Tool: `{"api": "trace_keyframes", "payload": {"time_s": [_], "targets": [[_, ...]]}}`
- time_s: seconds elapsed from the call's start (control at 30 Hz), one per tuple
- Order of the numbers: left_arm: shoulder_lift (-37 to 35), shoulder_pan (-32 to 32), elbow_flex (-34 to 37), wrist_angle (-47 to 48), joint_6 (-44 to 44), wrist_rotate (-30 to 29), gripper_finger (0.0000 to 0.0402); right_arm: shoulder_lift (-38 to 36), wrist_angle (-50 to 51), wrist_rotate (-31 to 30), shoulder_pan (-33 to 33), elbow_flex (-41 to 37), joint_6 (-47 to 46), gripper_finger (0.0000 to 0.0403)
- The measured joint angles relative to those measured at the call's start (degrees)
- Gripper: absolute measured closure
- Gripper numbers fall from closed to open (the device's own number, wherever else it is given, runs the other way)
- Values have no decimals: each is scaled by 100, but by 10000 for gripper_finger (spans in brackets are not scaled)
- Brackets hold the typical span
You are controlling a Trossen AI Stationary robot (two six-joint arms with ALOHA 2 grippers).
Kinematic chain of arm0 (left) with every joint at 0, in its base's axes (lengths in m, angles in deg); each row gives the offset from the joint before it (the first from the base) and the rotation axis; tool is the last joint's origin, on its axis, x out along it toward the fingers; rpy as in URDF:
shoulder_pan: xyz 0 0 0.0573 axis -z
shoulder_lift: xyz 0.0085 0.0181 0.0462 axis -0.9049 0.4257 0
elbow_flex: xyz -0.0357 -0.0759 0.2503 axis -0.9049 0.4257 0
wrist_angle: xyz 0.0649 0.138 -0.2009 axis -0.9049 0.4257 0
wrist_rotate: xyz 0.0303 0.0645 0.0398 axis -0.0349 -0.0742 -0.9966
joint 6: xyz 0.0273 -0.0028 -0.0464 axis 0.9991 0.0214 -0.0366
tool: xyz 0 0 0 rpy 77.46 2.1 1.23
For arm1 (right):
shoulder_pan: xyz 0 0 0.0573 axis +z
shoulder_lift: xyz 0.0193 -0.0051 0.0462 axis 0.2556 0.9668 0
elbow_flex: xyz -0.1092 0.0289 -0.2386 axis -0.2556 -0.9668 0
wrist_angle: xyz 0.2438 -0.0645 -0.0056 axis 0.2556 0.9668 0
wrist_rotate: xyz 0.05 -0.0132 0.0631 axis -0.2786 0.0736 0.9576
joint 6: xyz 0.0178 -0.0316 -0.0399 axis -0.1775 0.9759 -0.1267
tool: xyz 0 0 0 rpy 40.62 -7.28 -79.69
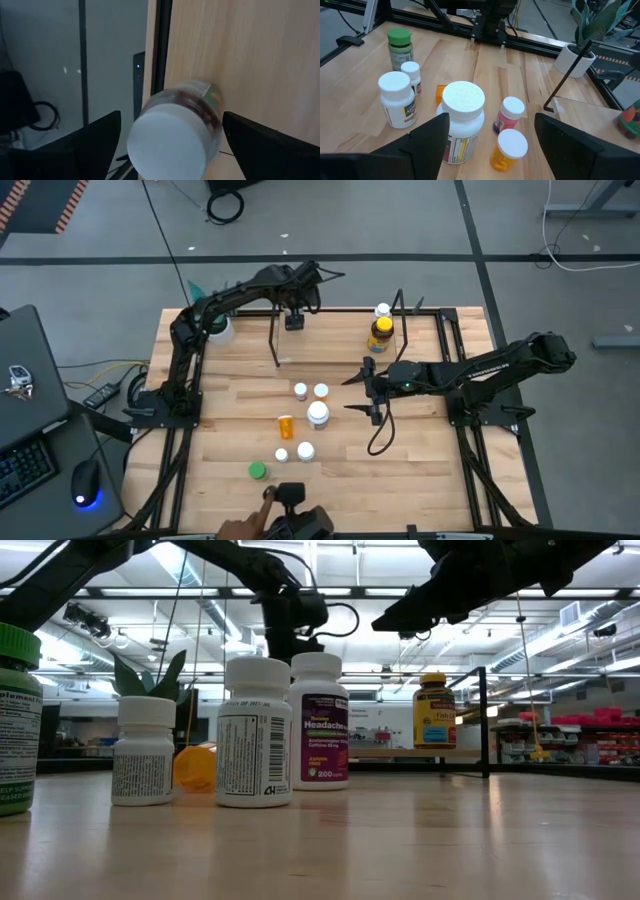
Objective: Pick and place medicine bottles onto shelf by color
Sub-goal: Put the white-green bottle on the shelf, then put the white-purple pill bottle on the shelf
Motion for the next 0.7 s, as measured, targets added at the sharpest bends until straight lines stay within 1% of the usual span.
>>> {"api": "trace_keyframes", "payload": {"time_s": [0.17,0.3,0.5,0.7], "targets": [[0,0,0,-136,110,-39,47,0,2,1,0,0,-7,104],[0,-2,0,-154,236,-304,48,0,2,2,0,0,-20,104],[-13,57,3,-180,251,-335,59,0,2,2,0,0,-20,104],[-329,316,7,-222,277,-307,76,0,2,2,0,0,-7,104]]}}
